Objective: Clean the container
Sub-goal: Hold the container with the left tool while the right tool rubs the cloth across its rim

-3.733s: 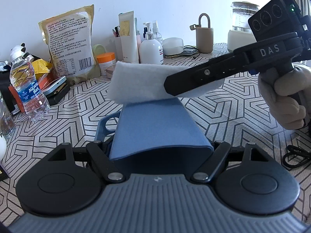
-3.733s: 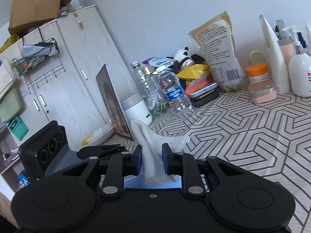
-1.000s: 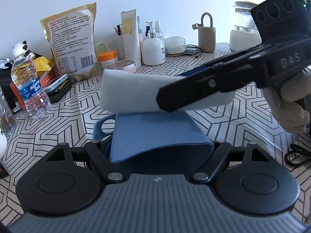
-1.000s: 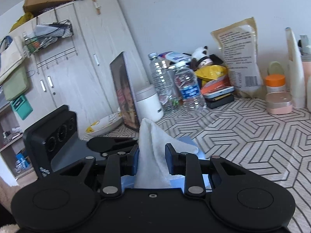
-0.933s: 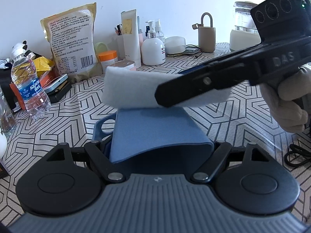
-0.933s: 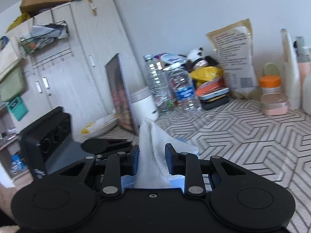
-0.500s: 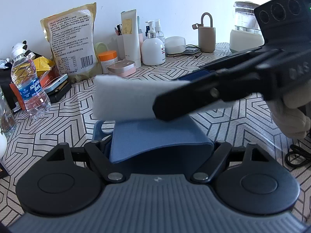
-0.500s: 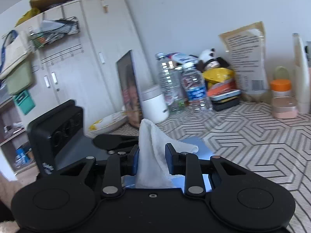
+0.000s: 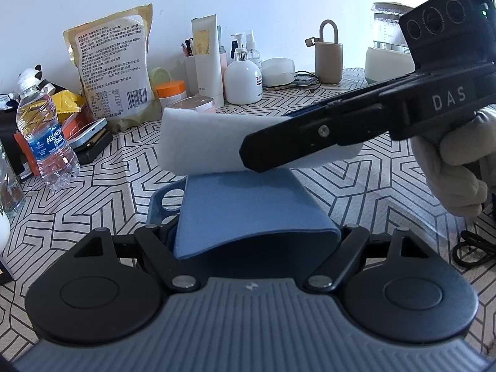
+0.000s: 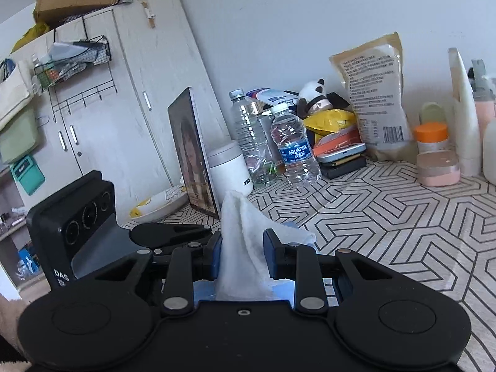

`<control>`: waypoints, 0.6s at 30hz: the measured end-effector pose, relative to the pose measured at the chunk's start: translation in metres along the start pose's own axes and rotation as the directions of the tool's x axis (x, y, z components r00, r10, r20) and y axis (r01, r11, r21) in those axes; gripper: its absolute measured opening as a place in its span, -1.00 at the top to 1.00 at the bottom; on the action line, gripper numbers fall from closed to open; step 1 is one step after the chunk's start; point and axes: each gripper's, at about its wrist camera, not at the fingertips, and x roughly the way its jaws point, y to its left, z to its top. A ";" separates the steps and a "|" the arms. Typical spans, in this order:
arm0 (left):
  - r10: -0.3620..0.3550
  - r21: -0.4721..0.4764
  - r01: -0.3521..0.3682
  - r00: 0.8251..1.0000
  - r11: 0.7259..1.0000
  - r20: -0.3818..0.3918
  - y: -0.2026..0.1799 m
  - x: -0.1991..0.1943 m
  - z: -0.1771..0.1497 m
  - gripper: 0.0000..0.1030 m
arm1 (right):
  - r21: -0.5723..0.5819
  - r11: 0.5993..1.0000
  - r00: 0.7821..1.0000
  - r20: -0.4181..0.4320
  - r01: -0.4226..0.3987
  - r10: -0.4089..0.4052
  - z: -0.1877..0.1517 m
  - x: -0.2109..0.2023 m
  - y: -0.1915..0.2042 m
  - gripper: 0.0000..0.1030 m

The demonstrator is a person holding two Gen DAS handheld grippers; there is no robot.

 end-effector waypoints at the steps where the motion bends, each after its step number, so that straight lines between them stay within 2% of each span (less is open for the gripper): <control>1: -0.001 0.001 0.001 1.000 1.000 0.001 -0.001 0.000 0.000 -0.56 | -0.007 1.000 1.000 -0.002 -0.008 0.008 0.000 0.001 0.001 0.39; 8: 0.000 0.001 0.000 1.000 1.000 0.000 -0.001 -0.001 -0.001 -0.56 | -0.029 0.989 0.989 -0.041 -0.145 0.144 -0.002 0.006 0.013 0.39; 18: 0.001 0.004 -0.001 1.000 1.000 0.000 -0.001 0.000 -0.001 -0.56 | 0.007 0.999 0.999 -0.010 -0.042 0.042 0.000 0.002 0.000 0.39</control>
